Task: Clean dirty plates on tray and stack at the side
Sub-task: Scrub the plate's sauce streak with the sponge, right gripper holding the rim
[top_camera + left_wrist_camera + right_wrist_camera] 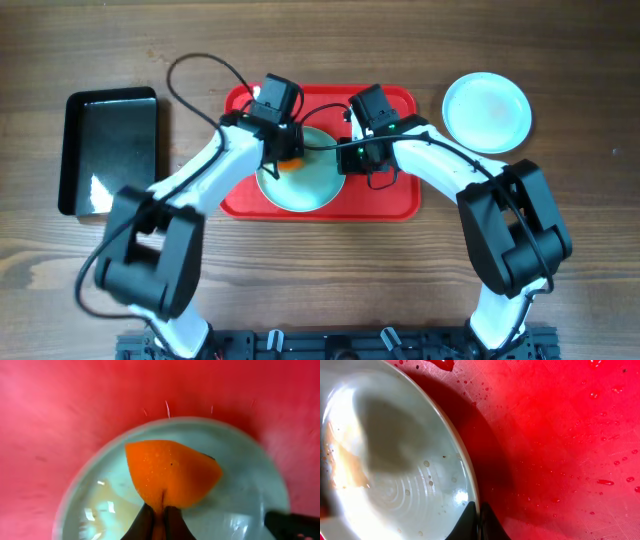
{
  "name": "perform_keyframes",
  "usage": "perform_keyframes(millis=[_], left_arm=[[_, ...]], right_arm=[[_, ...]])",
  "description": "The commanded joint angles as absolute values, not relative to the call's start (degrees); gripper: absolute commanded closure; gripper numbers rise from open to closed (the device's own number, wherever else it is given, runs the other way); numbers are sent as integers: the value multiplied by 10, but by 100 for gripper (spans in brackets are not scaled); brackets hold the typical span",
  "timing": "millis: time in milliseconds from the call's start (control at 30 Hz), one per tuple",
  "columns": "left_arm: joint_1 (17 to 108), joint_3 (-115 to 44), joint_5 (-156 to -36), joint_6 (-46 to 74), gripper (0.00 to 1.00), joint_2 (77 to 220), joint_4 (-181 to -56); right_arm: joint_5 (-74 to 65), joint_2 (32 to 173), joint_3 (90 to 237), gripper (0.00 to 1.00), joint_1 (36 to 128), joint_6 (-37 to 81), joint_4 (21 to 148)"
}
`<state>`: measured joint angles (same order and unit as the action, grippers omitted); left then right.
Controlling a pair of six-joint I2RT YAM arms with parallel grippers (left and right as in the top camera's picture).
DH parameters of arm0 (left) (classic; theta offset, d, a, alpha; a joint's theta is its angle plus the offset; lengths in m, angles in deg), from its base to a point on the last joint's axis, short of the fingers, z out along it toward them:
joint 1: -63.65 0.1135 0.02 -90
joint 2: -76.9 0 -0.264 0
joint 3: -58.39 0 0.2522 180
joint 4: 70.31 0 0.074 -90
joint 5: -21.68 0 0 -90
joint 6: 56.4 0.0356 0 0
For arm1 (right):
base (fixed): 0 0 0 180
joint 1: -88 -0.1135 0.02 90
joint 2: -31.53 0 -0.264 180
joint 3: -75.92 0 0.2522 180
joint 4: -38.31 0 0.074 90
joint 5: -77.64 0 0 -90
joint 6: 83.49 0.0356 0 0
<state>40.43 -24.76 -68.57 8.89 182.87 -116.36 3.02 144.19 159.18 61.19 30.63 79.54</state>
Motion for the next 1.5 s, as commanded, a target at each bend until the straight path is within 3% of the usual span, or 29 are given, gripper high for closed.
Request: perform_keyframes(millis=[0,167,433,733,1067,1233,1400,1467], left_arm=[[405,-247,-784,92,96,1876,-1153],[408,-247,-780,92,96,1903,-1171],[431,-248,-476,92,96,1904,-1259],[441,-258,-311,56,96,1876,-1293],[441,-279,-343,31,96,1699,-1299],[441,-279,-385,31,96,1639,-1302],[451,-276,-404,31,96,1642,-1316],[463,-269,-433,31,96,1646,-1315]], right_arm=[[27,1446,1599,96,614,307,796],[27,1446,1599,96,614,307,796],[26,1446,1599,96,614,305,796],[22,1446,1599,96,614,305,796],[25,1446,1599,96,614,305,788],[120,1446,1610,95,614,305,757],[160,1446,1647,82,602,306,751],[154,1446,1663,72,590,305,749]])
